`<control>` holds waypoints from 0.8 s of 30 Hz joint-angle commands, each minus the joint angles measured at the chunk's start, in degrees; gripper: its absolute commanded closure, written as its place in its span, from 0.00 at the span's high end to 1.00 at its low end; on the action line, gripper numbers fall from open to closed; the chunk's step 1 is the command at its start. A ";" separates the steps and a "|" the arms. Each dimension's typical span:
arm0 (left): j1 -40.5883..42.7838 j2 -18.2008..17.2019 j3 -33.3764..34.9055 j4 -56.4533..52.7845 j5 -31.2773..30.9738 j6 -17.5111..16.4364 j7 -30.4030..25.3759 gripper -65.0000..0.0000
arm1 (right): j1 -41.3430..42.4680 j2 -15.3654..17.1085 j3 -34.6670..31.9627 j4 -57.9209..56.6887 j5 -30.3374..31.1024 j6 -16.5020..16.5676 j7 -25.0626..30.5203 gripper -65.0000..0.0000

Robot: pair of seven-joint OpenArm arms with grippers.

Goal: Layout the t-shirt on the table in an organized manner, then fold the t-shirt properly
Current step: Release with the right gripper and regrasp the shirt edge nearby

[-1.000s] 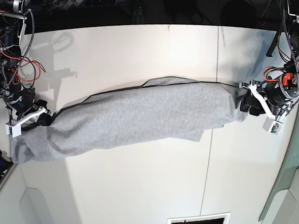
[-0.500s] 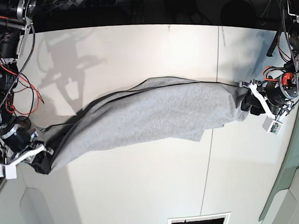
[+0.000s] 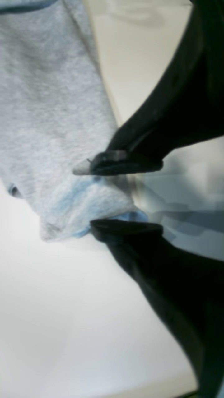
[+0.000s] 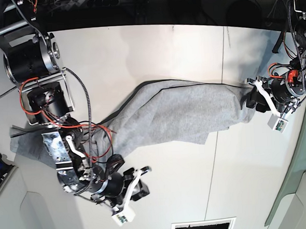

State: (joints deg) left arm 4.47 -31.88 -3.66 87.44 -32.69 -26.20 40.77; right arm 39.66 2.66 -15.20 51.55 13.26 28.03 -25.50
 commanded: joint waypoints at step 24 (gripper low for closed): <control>2.36 -0.96 -0.52 2.40 -4.02 -4.50 -0.26 0.40 | -11.30 16.46 10.51 8.09 -5.75 2.86 4.74 0.55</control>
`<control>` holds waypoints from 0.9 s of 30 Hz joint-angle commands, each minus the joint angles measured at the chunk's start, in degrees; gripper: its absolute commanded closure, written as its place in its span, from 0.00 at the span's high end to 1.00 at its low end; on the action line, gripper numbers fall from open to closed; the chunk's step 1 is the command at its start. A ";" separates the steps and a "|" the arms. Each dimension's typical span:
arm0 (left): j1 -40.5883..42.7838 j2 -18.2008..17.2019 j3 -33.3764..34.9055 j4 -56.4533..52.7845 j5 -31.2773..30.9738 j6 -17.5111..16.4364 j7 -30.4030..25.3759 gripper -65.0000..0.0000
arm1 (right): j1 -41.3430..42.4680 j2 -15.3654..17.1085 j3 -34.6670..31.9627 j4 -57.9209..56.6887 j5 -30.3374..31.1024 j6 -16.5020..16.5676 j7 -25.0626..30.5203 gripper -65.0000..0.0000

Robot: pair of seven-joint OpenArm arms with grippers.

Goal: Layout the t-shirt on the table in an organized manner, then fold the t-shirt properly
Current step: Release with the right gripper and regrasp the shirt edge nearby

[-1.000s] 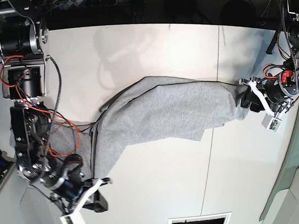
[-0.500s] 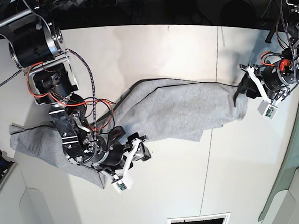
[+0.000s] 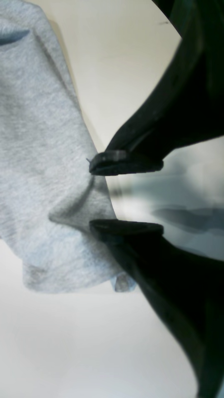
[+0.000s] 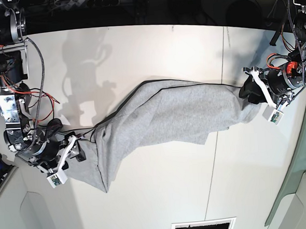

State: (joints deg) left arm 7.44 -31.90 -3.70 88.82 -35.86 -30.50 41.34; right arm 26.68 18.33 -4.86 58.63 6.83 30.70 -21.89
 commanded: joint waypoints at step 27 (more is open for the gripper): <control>-0.59 -0.94 -0.48 1.03 -1.66 -0.17 -1.20 0.40 | 3.52 0.76 -21.88 -5.33 -10.29 -15.98 7.78 0.27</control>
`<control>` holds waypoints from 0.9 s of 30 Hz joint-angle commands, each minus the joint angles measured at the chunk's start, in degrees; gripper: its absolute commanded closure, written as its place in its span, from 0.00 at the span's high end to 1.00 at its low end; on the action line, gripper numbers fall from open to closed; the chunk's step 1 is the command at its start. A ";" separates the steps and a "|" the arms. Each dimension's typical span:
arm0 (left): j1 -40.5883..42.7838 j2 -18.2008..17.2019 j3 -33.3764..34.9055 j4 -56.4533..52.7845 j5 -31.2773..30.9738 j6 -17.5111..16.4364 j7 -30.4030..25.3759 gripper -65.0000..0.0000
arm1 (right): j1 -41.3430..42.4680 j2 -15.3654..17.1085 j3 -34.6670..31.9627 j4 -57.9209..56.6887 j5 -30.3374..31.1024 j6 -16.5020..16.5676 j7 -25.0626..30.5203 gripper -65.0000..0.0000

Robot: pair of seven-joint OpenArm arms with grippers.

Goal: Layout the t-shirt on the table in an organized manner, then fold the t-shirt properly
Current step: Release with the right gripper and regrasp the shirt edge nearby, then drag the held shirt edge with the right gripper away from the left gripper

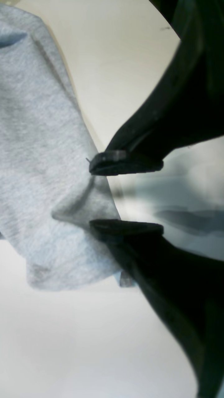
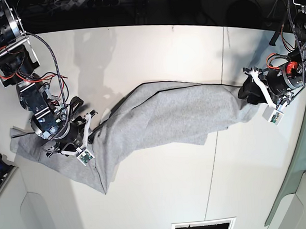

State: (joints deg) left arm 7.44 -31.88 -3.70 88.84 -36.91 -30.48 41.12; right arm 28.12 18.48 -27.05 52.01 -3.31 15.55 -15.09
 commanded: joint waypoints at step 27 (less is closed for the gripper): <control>-0.61 -0.98 -0.48 1.01 0.72 -0.20 -1.01 0.40 | 7.19 1.38 0.46 6.58 2.93 -0.98 -0.66 0.38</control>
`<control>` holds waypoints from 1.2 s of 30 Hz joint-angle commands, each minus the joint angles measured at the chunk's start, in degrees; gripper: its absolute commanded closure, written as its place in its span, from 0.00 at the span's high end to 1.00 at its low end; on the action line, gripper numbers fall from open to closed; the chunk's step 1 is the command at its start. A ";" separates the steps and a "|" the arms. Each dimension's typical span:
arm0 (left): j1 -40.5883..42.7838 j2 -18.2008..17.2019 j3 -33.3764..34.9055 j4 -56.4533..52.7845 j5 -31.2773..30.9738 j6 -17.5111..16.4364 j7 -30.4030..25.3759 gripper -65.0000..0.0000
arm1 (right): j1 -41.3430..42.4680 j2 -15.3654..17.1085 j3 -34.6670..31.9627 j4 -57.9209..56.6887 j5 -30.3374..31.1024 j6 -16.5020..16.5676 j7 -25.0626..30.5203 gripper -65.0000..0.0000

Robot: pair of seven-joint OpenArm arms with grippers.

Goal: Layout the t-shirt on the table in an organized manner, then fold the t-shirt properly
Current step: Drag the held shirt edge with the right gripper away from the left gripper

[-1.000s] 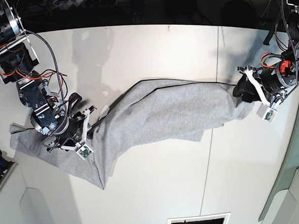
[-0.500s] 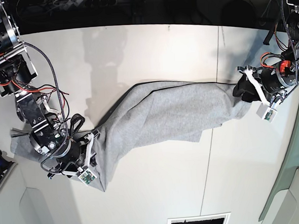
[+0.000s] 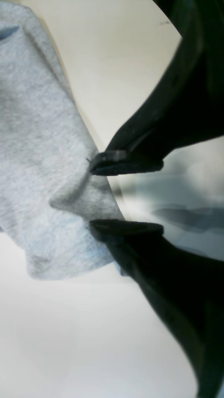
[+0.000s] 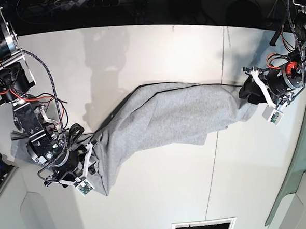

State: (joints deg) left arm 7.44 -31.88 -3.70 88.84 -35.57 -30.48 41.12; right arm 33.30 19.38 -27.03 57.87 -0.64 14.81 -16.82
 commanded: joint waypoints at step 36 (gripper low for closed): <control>1.18 -0.96 -0.48 1.01 -0.63 -0.20 0.24 0.40 | 10.97 0.59 0.44 -5.79 0.57 1.53 3.96 0.00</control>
State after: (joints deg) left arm 9.37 -31.88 -3.70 88.84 -35.53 -30.48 42.59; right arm 42.61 19.66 -26.98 51.37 -0.12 16.47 -13.76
